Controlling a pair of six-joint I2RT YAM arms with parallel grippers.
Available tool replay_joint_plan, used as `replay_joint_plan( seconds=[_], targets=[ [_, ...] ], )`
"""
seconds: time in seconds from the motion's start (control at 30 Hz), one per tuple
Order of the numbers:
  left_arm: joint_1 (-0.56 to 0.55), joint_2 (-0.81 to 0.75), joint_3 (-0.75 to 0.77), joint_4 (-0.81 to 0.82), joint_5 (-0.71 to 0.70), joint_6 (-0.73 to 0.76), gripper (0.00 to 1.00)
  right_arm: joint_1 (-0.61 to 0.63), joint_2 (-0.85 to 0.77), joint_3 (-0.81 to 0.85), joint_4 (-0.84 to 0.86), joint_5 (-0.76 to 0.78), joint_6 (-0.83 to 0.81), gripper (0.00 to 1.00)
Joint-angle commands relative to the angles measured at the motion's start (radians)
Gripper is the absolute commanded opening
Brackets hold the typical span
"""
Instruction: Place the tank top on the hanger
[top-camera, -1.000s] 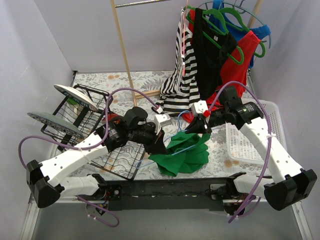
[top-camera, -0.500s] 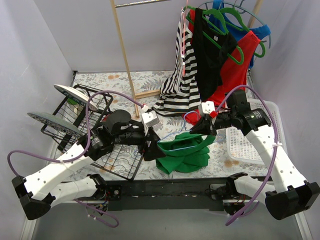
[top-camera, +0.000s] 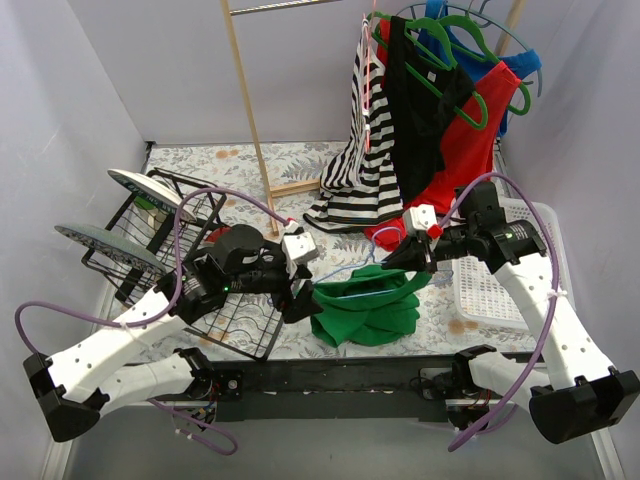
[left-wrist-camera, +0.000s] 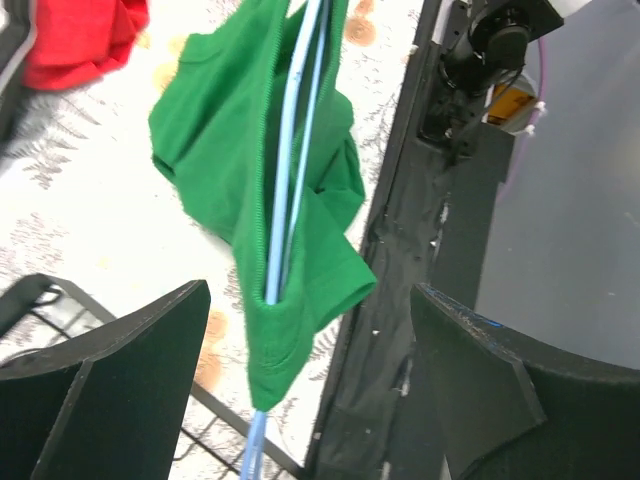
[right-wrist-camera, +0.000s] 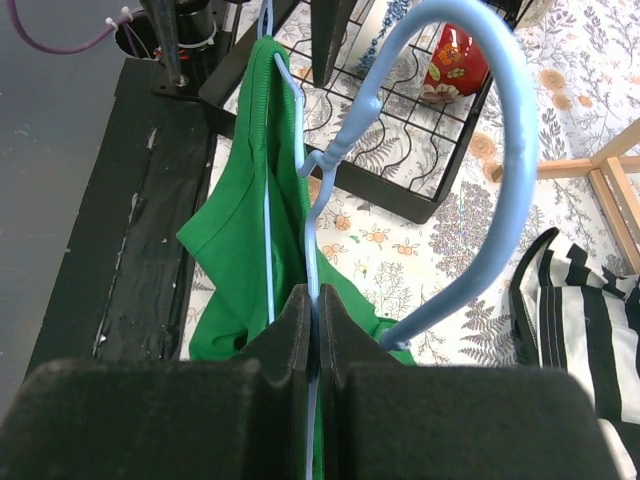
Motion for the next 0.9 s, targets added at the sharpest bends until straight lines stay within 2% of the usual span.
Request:
replay_joint_plan(
  seconds=[0.0,0.2,0.47,0.57,0.6,0.63,0.67,0.73,0.87],
  targets=[
    [-0.001,-0.048,0.015,0.028,-0.036,0.083,0.81,-0.003,-0.031,-0.014,-0.005,-0.062,-0.016,0.01],
    [-0.001,-0.067,-0.034,0.016,-0.056,0.138,0.81,-0.007,-0.036,-0.023,-0.014,-0.079,-0.034,0.01],
    [-0.001,-0.055,-0.102,0.074,0.063,0.182,0.8,-0.007,-0.033,-0.011,-0.034,-0.093,-0.051,0.01],
    [-0.001,-0.036,-0.097,0.092,0.099,0.179,0.65,-0.01,-0.036,-0.02,-0.034,-0.099,-0.054,0.01],
    [0.0,-0.032,-0.097,0.11,0.109,0.175,0.54,-0.008,-0.037,-0.021,-0.033,-0.102,-0.054,0.01],
    [-0.001,-0.03,-0.099,0.117,0.111,0.172,0.26,-0.008,-0.037,-0.024,-0.031,-0.104,-0.054,0.01],
    [0.0,-0.03,-0.099,0.123,0.112,0.167,0.19,-0.008,-0.037,-0.027,-0.031,-0.102,-0.054,0.01],
    [-0.001,-0.03,-0.102,0.134,0.108,0.155,0.12,-0.008,-0.037,-0.026,-0.031,-0.104,-0.054,0.01],
    [0.0,-0.018,-0.108,0.124,0.102,0.133,0.11,-0.01,-0.036,-0.021,-0.031,-0.112,-0.054,0.01]
  ],
)
